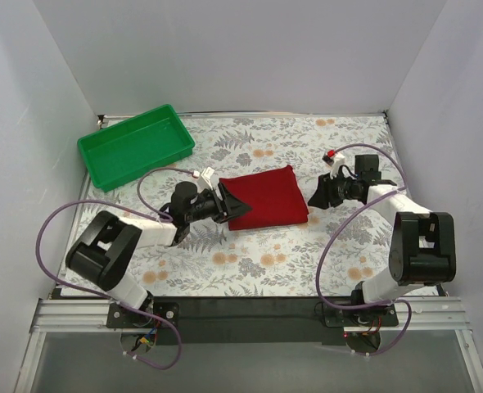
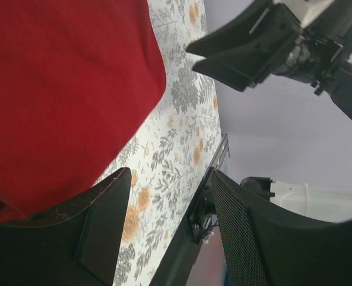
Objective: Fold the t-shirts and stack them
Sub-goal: Fold the tshirt
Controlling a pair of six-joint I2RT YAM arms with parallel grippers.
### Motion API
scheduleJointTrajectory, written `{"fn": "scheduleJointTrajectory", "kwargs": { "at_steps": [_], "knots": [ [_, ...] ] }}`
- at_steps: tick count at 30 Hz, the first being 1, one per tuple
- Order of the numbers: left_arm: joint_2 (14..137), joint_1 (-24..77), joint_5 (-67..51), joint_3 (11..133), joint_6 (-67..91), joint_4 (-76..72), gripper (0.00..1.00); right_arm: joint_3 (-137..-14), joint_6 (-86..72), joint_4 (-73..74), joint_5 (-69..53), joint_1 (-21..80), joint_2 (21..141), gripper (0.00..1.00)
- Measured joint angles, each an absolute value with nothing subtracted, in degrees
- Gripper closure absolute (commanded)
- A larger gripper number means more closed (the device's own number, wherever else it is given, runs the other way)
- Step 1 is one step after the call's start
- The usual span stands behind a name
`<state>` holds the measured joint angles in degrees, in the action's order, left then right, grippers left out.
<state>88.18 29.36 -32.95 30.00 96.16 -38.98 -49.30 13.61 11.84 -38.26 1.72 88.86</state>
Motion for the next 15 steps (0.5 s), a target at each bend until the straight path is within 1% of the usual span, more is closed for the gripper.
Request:
{"fn": "scheduleJointTrajectory", "kwargs": {
  "at_steps": [1,4,9,15],
  "knots": [
    [89.7,29.4,-32.9,30.8,96.4,-39.7,0.48,-49.3,14.9,12.1,-39.4,1.5,88.0,0.67],
    [93.6,29.4,-32.4,32.7,96.5,-41.4,0.49,-49.3,17.5,12.9,-44.5,1.5,86.7,0.73],
    [95.9,29.4,-31.7,32.1,96.2,-42.0,0.49,-51.4,19.5,16.2,-51.2,2.1,90.0,0.75],
    [98.9,29.3,-29.5,29.8,95.0,-42.5,0.49,-53.9,19.3,17.6,-54.0,3.5,94.1,0.75]
  ]
}}
